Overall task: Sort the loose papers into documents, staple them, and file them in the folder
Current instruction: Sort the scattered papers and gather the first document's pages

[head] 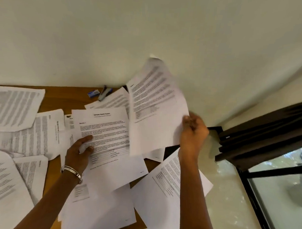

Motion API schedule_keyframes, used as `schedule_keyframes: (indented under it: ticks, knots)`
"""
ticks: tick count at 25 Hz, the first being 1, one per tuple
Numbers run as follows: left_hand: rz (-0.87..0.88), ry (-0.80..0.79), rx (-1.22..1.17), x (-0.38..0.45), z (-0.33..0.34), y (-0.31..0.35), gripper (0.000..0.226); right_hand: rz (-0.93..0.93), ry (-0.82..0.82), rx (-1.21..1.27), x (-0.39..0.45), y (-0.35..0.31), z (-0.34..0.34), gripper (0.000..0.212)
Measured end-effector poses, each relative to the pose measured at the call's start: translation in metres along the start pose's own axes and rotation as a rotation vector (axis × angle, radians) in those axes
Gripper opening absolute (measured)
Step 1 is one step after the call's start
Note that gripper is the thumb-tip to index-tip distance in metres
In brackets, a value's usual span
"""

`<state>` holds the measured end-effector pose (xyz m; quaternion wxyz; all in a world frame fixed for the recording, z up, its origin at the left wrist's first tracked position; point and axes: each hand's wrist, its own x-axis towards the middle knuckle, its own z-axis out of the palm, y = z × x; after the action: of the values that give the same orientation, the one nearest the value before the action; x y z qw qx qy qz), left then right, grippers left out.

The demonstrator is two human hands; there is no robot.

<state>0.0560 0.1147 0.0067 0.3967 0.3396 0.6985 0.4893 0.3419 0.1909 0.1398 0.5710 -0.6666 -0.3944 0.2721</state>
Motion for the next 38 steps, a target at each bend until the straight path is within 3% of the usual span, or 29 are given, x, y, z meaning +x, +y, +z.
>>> schedule_keyframes:
  ticks: [2,5,17,20,22,24,25,27,29,31,33,35,38]
  knots:
    - [-0.016,0.013,-0.02,0.002,-0.016,-0.002,0.037,0.23,-0.018,-0.253,-0.003,0.048,0.003,0.015]
    - [-0.035,0.048,-0.058,0.003,-0.039,-0.008,0.042,0.371,-0.156,-0.544,-0.037,0.106,0.001,0.022]
    - [-0.081,0.098,-0.012,-0.002,-0.063,-0.009,0.042,0.432,-0.156,-0.531,-0.067,0.142,-0.007,0.024]
    - [0.215,0.108,0.231,-0.001,-0.078,0.025,0.051,0.414,-0.227,-0.622,-0.062,0.145,-0.007,0.025]
    - [0.372,0.062,0.269,0.004,-0.08,0.077,0.08,0.386,-0.357,-0.772,-0.056,0.144,-0.008,0.024]
    - [0.368,0.012,-0.113,0.007,-0.067,0.121,0.094,0.403,-0.456,-0.885,-0.05,0.138,-0.007,0.025]
    - [0.323,-0.028,-0.359,0.01,-0.061,0.13,0.087,0.405,-0.473,-0.961,-0.048,0.134,-0.005,0.026]
    - [0.093,-0.226,-0.768,0.018,-0.046,0.134,0.057,0.308,-0.411,-1.088,-0.041,0.129,0.002,0.029]
    - [-0.255,-0.354,-0.953,0.026,-0.031,0.112,0.051,0.169,-0.347,-0.924,-0.027,0.128,0.013,0.03]
    - [-0.528,-0.299,-0.842,0.023,-0.013,0.08,0.04,0.124,-0.363,-0.663,-0.006,0.127,0.028,0.035]
    - [-0.617,-0.143,-0.443,0.017,0.006,0.048,0.017,0.139,-0.377,-0.511,0.019,0.125,0.048,0.04]
    - [-0.544,-0.053,-0.034,0.008,0.014,0.026,0.019,0.147,-0.421,-0.455,0.038,0.125,0.072,0.045]
    - [-0.37,-0.029,0.382,-0.005,0.007,0.014,0.033,0.103,-0.496,-0.661,0.06,0.14,0.104,0.05]
